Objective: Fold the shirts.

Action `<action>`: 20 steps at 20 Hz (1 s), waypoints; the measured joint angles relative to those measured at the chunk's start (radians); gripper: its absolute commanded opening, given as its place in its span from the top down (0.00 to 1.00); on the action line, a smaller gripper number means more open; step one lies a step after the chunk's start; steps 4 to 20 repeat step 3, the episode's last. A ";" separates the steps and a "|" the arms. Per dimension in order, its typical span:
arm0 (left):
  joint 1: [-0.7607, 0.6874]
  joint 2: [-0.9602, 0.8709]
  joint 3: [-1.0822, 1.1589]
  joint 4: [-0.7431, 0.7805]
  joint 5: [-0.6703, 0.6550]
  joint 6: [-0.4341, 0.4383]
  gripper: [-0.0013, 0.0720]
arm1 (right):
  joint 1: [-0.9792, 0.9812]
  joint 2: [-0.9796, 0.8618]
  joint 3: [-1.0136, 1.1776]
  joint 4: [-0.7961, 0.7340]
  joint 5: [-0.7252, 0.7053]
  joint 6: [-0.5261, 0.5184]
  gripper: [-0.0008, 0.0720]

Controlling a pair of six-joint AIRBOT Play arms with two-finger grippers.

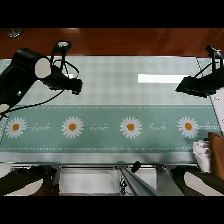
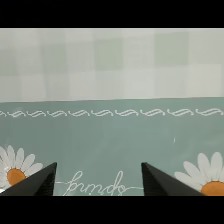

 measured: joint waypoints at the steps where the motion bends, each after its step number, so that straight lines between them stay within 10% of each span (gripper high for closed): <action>1: 0.000 0.000 0.000 0.000 0.000 0.000 0.02 | 0.000 0.000 0.000 0.001 0.000 0.000 0.15; 20: 0.000 0.000 0.000 0.000 0.000 0.000 0.02 | 0.000 0.000 0.000 0.001 0.000 0.000 0.15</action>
